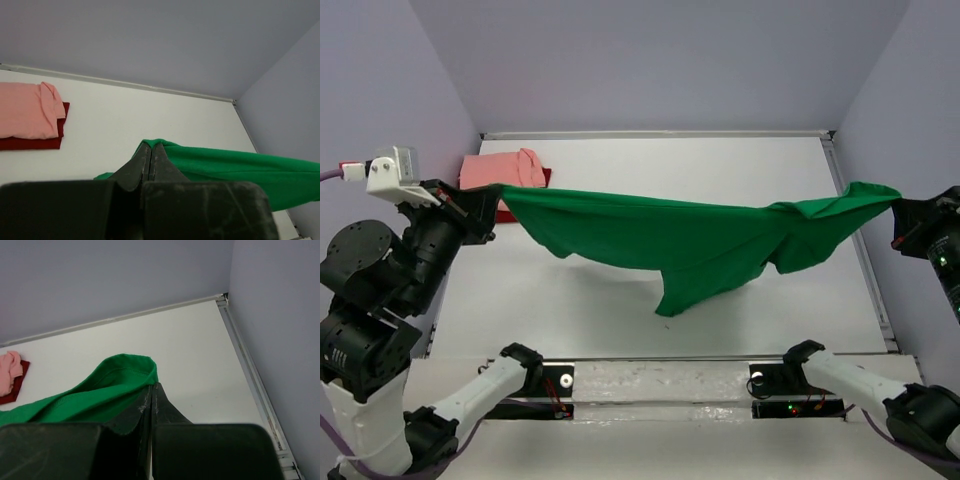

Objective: Fold and stack the t-shirts
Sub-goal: Flatten the tshirt out

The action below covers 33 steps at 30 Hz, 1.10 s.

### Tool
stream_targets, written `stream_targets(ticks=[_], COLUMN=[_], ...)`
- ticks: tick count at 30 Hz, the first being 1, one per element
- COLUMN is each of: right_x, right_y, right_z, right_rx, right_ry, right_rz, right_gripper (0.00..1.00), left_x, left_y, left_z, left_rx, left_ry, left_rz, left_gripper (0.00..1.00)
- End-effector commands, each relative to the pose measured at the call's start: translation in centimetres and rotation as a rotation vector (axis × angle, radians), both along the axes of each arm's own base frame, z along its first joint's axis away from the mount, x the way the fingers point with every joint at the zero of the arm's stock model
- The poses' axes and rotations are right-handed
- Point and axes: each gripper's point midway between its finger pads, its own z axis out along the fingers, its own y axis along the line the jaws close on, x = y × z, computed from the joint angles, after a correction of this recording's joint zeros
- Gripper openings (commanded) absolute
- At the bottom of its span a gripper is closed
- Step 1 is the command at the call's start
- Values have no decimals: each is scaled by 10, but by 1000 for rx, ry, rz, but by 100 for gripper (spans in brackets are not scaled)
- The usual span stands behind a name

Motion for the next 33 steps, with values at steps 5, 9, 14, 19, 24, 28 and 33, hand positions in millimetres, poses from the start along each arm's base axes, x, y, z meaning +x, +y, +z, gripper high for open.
stream_targets(ticks=[5,9,14,19,24,28,33], right_x=[39,39,26,47,92,119,118], right_y=[13,7,-11,13,62,91,94], right_z=[24,16,-2,-32,-40,-58,-31], right_rx=[-47,-74,-92,-123,-178,-330,-391], right_ry=[-20,-2,35,145,189,238,187], right_rz=[-32,-65,-136,-73,68,74,11], right_gripper=[0,0,0,0,0,0,0], left_x=[53,57,48,41,59,80,93], left_y=[-21,-41,-35,-3,-23,-31,-58], left_z=[14,20,15,4,-26,-39,-10], left_rx=[59,29,17,76,117,217,313], left_ry=[-13,-35,-18,33,115,141,102], left_rz=[15,-69,-56,84,25,63,82], left_gripper=[0,0,0,0,0,0,0])
